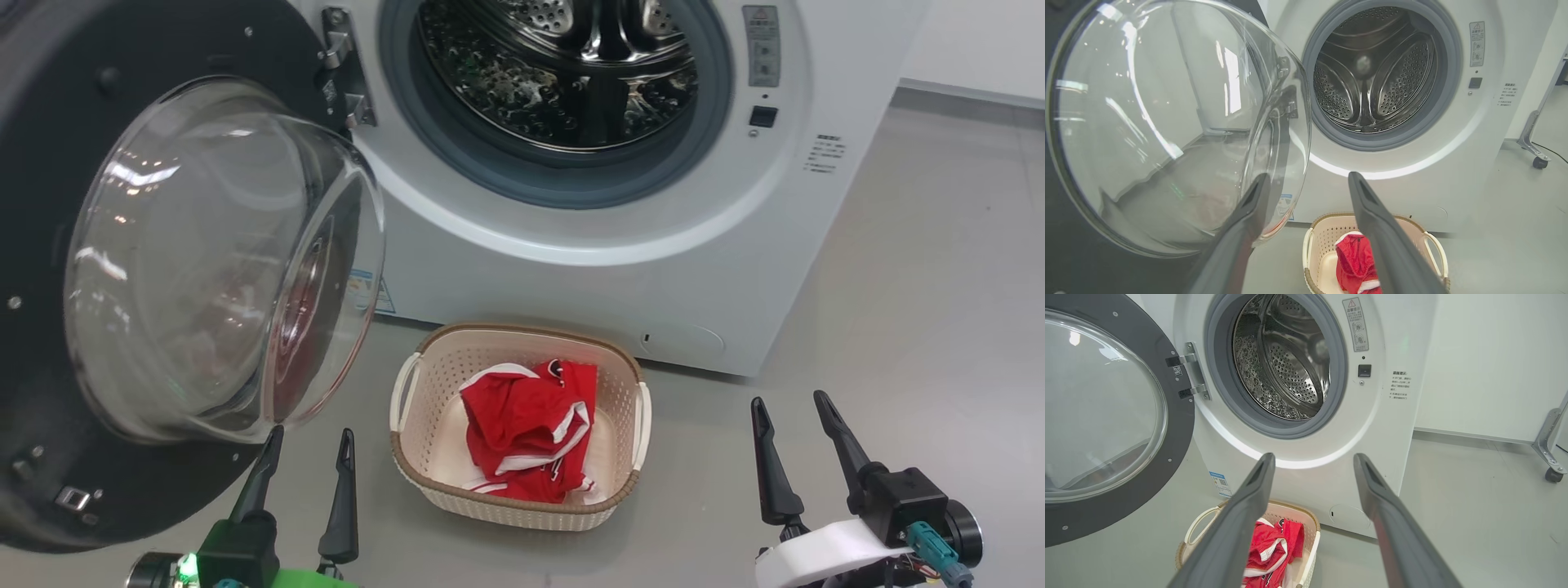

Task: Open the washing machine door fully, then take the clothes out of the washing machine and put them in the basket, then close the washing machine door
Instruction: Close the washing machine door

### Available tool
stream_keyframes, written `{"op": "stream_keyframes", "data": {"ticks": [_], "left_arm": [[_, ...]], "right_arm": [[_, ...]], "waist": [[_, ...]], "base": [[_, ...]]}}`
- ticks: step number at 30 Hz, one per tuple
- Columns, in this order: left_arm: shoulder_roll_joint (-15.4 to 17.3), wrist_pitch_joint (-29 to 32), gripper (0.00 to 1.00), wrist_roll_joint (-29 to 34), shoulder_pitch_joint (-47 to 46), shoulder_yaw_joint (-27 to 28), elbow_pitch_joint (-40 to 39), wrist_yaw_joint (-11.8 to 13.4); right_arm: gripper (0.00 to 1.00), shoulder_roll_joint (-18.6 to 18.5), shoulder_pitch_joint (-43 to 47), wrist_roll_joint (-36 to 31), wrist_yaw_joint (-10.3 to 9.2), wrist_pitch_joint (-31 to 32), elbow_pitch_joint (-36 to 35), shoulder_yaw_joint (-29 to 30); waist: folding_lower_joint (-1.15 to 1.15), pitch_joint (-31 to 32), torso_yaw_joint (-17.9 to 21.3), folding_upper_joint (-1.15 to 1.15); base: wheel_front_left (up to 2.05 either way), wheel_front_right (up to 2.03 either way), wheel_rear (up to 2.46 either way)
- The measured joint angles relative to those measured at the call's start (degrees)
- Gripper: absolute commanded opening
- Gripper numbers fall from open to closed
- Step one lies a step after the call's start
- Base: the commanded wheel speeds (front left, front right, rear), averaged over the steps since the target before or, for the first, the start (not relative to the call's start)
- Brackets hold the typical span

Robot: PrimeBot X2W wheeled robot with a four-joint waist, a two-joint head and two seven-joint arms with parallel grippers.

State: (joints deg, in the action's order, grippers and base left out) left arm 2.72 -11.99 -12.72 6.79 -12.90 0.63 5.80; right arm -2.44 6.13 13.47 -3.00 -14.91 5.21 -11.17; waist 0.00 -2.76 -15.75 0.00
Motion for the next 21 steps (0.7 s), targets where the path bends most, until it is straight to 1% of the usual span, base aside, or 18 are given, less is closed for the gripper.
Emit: {"op": "stream_keyframes", "data": {"ticks": [3,12,18,19,21], "left_arm": [[0.0,-0.2,1.0,-0.3,-0.15,0.12,0.0,0.27],[0.0,-0.68,1.0,-0.7,-0.36,0.32,0.05,0.43],[-0.01,-0.78,1.0,-1.26,-0.37,0.54,0.14,0.44],[-0.02,-0.96,1.0,-1.65,-0.36,1.02,0.15,0.44],[-0.01,-1.04,1.0,-1.85,-0.36,1.56,0.15,0.45]], "right_arm": [[1.0,0.0,-0.04,-0.02,0.42,0.0,0.0,0.08],[1.0,0.01,-0.09,-0.44,0.53,0.0,0.02,-0.02],[1.0,0.0,-0.1,-0.45,0.59,0.0,0.23,-0.19],[1.0,-0.02,-0.27,-0.45,0.91,0.0,0.49,-0.69],[1.0,0.02,-0.57,-0.45,0.93,0.0,0.69,-1.21]], "waist": [[0.0,-0.17,-2.28,0.0],[0.0,-0.53,-8.68,0.0],[0.0,-0.64,-11.94,0.0],[0.0,-0.69,-12.72,0.0],[0.0,-0.73,-13.17,0.0]], "base": [[0.0,0.0,0.0],[0.0,0.0,0.0],[0.0,0.0,0.0],[0.0,0.0,0.0],[0.0,0.0,0.0]]}}
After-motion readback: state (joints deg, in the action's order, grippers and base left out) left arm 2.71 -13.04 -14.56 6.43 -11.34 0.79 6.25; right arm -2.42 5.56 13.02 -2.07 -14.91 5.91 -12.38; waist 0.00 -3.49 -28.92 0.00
